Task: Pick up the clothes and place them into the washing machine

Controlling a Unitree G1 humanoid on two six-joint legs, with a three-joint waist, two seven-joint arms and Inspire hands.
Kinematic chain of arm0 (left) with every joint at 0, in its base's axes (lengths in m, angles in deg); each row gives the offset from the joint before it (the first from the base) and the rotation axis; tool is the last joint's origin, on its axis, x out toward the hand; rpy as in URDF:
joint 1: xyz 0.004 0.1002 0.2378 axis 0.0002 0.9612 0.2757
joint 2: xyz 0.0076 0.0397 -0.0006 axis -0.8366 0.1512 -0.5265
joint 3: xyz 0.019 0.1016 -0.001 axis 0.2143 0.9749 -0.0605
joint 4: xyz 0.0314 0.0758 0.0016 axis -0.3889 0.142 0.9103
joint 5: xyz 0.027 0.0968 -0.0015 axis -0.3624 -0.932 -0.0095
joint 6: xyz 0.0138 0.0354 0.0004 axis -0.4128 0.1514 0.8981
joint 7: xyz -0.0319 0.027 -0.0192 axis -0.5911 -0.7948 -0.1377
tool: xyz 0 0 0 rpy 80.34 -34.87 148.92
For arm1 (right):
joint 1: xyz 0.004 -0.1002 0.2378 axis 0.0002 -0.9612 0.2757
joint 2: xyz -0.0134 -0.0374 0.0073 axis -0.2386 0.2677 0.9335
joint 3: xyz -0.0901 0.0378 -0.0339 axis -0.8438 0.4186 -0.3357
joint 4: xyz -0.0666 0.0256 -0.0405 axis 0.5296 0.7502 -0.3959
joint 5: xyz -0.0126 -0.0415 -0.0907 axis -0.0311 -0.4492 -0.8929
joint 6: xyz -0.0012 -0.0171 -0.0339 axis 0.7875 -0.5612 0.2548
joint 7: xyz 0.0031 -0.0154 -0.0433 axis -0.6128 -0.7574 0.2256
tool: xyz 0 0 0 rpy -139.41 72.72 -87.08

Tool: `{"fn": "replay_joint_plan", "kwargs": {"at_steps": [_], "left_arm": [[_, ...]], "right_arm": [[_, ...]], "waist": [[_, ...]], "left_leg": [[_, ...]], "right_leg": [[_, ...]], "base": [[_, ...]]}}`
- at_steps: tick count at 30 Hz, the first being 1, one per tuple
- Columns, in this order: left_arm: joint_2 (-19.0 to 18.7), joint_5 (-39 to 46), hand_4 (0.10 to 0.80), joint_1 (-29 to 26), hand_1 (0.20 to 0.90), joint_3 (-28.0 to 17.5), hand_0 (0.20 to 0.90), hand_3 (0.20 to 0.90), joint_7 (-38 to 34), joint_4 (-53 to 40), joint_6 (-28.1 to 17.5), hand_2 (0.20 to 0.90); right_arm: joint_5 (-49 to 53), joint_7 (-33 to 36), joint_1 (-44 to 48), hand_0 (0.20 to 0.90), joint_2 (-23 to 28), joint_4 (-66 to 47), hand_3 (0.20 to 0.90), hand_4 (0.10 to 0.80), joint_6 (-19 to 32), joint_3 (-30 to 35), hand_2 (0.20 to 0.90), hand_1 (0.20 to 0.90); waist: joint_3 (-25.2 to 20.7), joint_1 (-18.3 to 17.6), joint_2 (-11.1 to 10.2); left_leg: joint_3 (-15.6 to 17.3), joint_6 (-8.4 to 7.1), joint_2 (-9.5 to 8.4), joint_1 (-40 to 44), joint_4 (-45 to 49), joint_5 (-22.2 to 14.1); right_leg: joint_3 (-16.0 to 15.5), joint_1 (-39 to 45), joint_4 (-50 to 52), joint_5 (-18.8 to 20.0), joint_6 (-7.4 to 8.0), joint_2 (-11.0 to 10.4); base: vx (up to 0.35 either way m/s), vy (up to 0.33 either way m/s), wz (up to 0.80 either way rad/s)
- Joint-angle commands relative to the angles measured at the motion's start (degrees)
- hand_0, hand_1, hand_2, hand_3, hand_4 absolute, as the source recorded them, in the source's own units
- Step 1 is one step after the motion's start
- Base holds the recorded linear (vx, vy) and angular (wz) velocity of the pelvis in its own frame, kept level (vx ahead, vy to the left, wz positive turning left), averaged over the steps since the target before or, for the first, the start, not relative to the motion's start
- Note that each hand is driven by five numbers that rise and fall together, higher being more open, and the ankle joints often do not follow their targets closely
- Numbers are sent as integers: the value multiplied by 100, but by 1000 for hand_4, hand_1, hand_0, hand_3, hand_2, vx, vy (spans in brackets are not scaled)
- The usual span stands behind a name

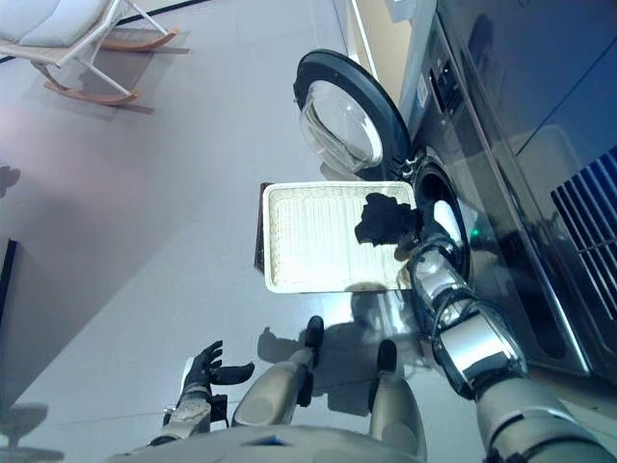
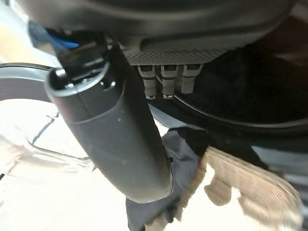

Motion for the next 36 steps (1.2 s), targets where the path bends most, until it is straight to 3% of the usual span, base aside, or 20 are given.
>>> {"fn": "replay_joint_plan", "kwargs": {"at_steps": [1,8,14,25,26,36], "left_arm": [[-355,-17,800,-284,900,102,900,900,-313,275,-271,900],[-375,337,800,-784,900,174,900,900,-428,310,-322,900],[-446,530,800,-1151,900,186,900,900,-563,334,-348,900],[-404,605,800,-1518,900,392,900,900,-672,257,-427,900],[-404,620,800,-1540,900,403,900,900,-680,257,-434,900],[-399,660,800,-1840,900,547,900,900,-737,245,-482,900]], "right_arm": [[-350,400,1256,900,455,252,900,800,96,-427,900,900],[-393,538,2192,900,682,523,900,800,12,-746,900,900],[-306,682,2767,900,843,614,900,800,41,-936,900,900],[-300,729,3235,900,1156,844,900,800,42,-1191,900,900],[-304,713,3296,900,1184,867,900,800,43,-1226,900,900],[-201,603,3921,900,1724,1209,900,800,49,-1532,900,900]], "waist": [[272,93,-75],[745,174,-39],[1111,235,-42],[1161,333,148],[1189,310,128],[1215,447,317]], "left_leg": [[244,-26,-297,-349,55,-80],[308,-24,-354,-1097,540,-104],[237,25,-429,-1975,1304,-317],[79,-45,-586,-2944,1635,-256],[60,-82,-645,-2934,1686,-405],[66,-170,-724,-3719,1932,-418]], "right_leg": [[-41,-79,-428,565,158,-176],[-32,-838,8,581,117,-179],[2,-1722,938,321,20,-164],[-40,-2644,1601,36,-66,-322],[-8,-2648,1703,-146,-43,-360],[109,-3443,2054,-240,-67,-426]], "base": [[-103,18,1],[-84,15,2],[-74,-14,5],[-16,0,17],[68,-2,16],[3,19,18]]}}
